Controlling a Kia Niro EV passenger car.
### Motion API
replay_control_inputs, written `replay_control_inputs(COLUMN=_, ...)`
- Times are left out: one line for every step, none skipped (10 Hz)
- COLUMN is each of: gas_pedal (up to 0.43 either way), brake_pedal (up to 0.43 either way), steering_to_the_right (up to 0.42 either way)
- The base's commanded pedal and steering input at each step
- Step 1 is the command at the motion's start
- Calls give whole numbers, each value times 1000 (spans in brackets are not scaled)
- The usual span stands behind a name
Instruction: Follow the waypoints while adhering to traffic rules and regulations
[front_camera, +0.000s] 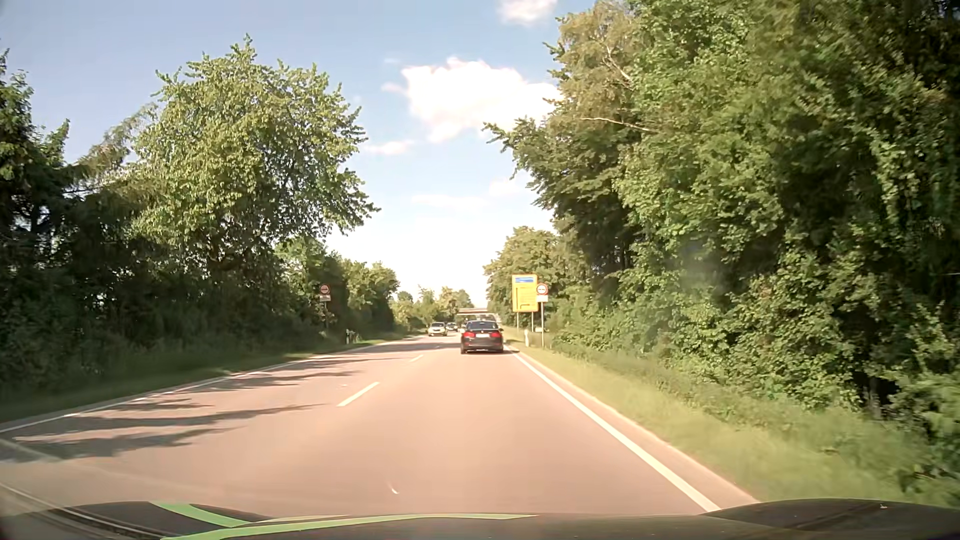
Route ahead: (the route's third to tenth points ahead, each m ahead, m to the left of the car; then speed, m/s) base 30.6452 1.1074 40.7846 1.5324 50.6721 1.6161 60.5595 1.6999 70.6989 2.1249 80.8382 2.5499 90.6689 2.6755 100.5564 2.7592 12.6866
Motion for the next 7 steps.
replay_control_inputs(gas_pedal=98, brake_pedal=0, steering_to_the_right=-2)
replay_control_inputs(gas_pedal=98, brake_pedal=0, steering_to_the_right=-2)
replay_control_inputs(gas_pedal=98, brake_pedal=0, steering_to_the_right=-2)
replay_control_inputs(gas_pedal=98, brake_pedal=0, steering_to_the_right=-2)
replay_control_inputs(gas_pedal=98, brake_pedal=0, steering_to_the_right=-2)
replay_control_inputs(gas_pedal=98, brake_pedal=0, steering_to_the_right=-2)
replay_control_inputs(gas_pedal=98, brake_pedal=0, steering_to_the_right=-2)
